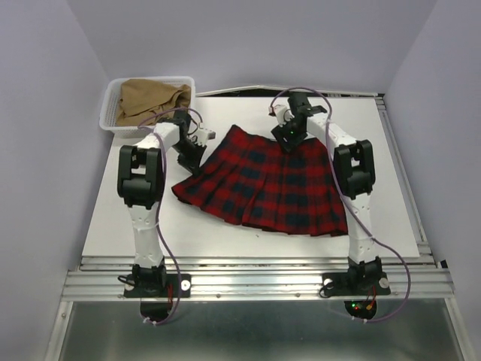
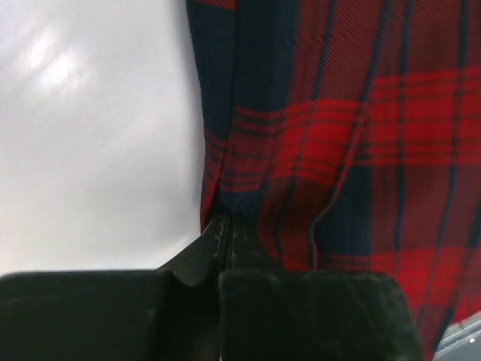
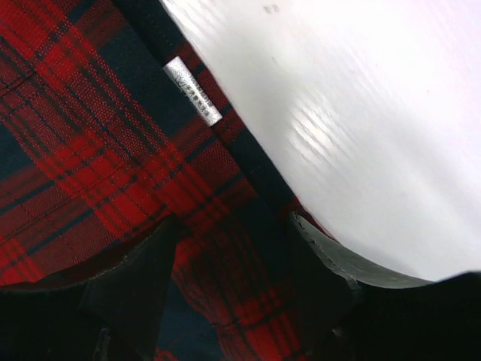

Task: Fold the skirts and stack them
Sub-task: Flatten the skirt out

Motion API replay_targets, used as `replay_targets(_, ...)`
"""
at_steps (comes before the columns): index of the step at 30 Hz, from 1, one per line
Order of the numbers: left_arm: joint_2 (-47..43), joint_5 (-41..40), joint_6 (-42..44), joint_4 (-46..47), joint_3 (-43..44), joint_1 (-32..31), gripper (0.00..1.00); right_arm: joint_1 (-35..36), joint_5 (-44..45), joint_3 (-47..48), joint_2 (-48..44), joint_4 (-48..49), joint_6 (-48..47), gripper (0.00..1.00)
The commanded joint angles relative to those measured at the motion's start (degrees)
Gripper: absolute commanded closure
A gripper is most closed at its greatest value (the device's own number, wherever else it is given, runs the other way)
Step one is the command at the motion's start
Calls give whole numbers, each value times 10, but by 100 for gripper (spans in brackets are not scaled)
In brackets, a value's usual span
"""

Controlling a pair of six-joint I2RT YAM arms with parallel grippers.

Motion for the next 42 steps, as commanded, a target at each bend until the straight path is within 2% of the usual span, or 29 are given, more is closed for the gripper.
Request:
replay_targets(1, 47, -15, -19, -10, 101, -3, 100, -21, 63, -94, -45, -3, -39, 38)
replay_targets(3, 81, -22, -26, -5, 151, -3, 100, -27, 65, -137, -68, -3, -41, 40)
replay_targets(6, 145, -35, -50, -10, 293, -9, 100, -34, 55, -206, -112, -8, -34, 39)
replay_targets(7, 163, -43, -56, -13, 378, -13, 100, -39, 54, -217, -119, -11, -28, 37)
replay_targets(9, 213, -61, -72, -12, 455, -28, 100, -39, 38, -234, -136, -25, -17, 32)
replay_targets(10, 222, -81, -76, -3, 499, -34, 100, -46, 25, -232, -140, -45, -7, 24)
replay_targets(12, 222, -110, -90, 48, 506, -49, 99, -51, 1, -208, -148, -72, 7, 16)
replay_targets(13, 215, -123, -94, 66, 490, -52, 90, -62, -21, -197, -154, -80, 19, 16)
replay_targets(14, 193, -133, -104, 100, 477, -54, 61, -81, -37, -174, -171, -89, 20, 14)
replay_targets(16, 165, -127, -114, 130, 449, -53, 43, -100, -87, -158, -194, -101, -5, 14)
replay_targets(17, 137, -119, -114, 150, 420, -53, 24, -106, -91, -161, -220, -107, -33, 14)
replay_targets(22, 82, -116, -106, 111, 423, -53, 23, -106, -76, -244, -301, -122, -113, 19)
replay_targets(24, 48, -117, -102, 79, 410, -53, 23, -106, -73, -276, -326, -131, -146, 27)
replay_targets(26, 20, -82, -91, 60, 366, -52, 24, -106, -63, -336, -374, -131, -203, 35)
replay_targets(27, -11, -68, -84, 45, 348, -52, 25, -106, -61, -356, -392, -133, -222, 44)
replay_targets(30, -63, -42, -74, 41, 237, -52, 26, -106, -66, -414, -441, -162, -318, 53)
replay_targets(32, -79, -31, -71, 41, 202, -52, 27, -106, -65, -432, -448, -207, -345, 57)
replay_targets(36, -96, -11, -70, 51, 134, -50, 29, -87, -54, -462, -429, -209, -337, 55)
replay_targets(42, -94, -25, -120, 63, 67, -57, 37, -26, -83, -426, -351, -173, -255, 53)
